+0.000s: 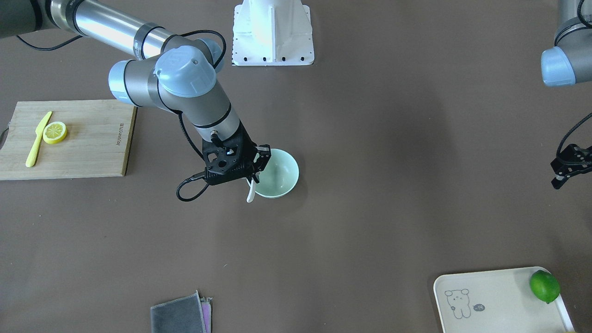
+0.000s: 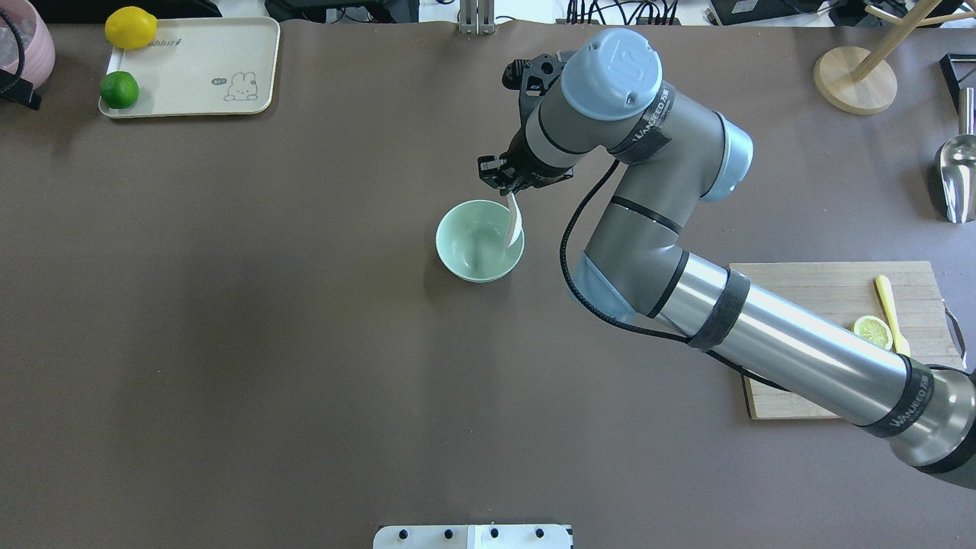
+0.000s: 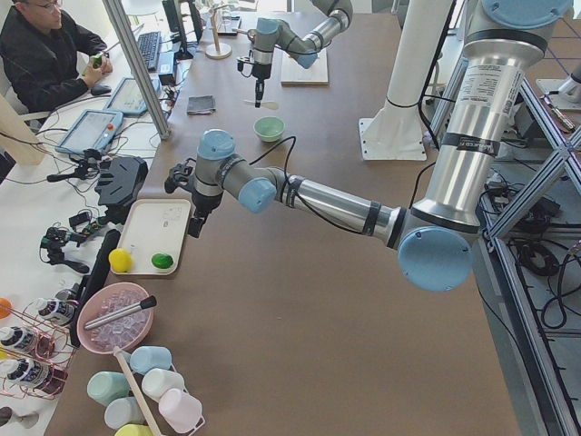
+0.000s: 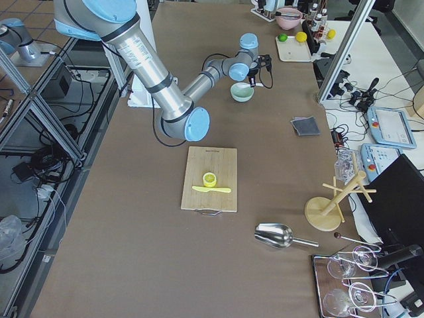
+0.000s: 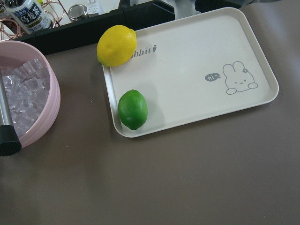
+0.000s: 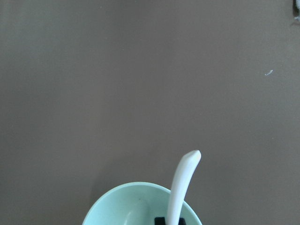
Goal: Place spoon in bowl
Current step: 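Lower the spoon into the green bowl and open the right gripper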
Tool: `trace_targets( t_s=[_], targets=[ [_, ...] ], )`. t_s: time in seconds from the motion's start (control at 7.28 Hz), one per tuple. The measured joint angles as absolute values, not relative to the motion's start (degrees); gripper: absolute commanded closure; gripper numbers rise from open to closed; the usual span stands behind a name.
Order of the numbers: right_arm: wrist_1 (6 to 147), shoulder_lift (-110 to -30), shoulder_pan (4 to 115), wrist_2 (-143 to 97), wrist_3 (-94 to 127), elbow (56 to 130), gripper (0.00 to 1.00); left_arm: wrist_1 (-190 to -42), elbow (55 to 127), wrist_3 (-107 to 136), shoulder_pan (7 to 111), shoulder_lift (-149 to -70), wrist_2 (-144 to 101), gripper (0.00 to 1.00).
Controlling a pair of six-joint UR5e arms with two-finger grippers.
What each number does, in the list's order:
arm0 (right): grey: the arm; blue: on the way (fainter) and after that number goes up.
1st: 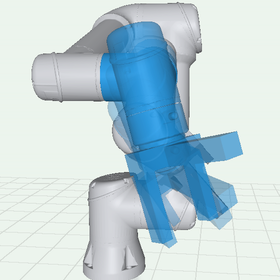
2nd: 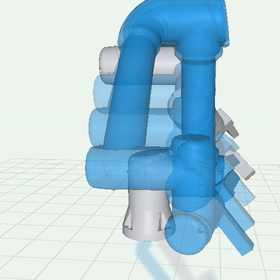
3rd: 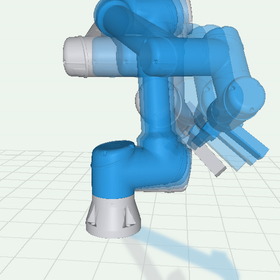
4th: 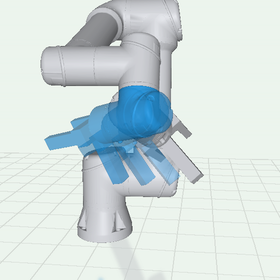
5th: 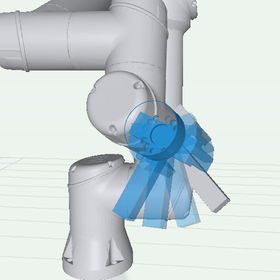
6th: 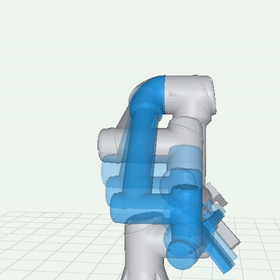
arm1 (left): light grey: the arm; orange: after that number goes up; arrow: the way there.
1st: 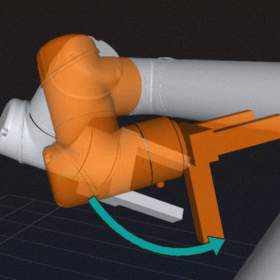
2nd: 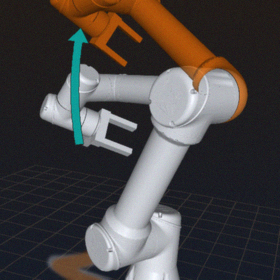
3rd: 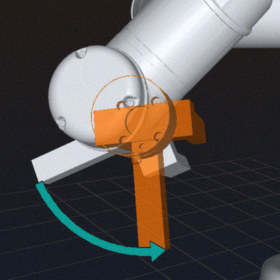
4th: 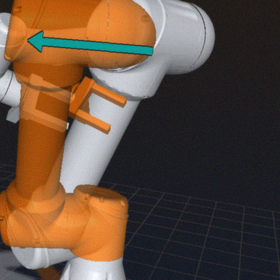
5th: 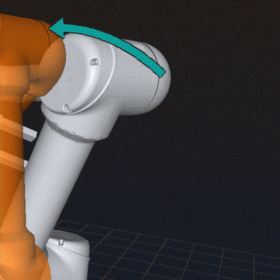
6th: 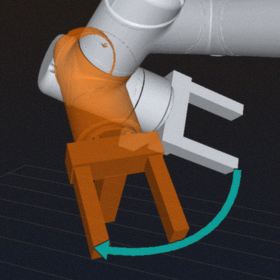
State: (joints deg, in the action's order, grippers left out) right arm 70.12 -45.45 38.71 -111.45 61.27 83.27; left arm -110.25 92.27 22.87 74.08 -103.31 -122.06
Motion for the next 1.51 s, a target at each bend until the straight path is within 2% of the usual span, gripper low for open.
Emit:
trace_targets(
  t_s=[0.41, 0.55, 0.69, 1.24, 1.51],
  targets=[
    [69.52, -44.73, 37.21, -108.04, 61.66, 82.77, 1.0, -110.48, 90.46, 22.85, 73.94, -104.23, -122.08, 0.02],
    [69.37, -44.34, 37.17, -107.68, 61.69, 82.4, 0.6, -110.51, 90.09, 22.85, 73.93, -104.49, -122.08, 0.02],
    [69.3, -44.06, 37.05, -107.56, 62.04, 82.16, 0.01, -110.5, 89.7, 22.85, 73.89, -104.85, -122.08, 0.02],
    [69.83, -41.76, 36.77, -106.95, 65.91, 82.15, 0.0, -110.54, 88.23, 22.91, 73.9, -106.48, -122.08, 0.02],
    [73.44, -42.39, 40.12, -112.23, 65.51, 84.41, 0.0, -110.46, 88.36, 22.88, 74.12, -106.6, -122.52, 0.02]
  ],
)
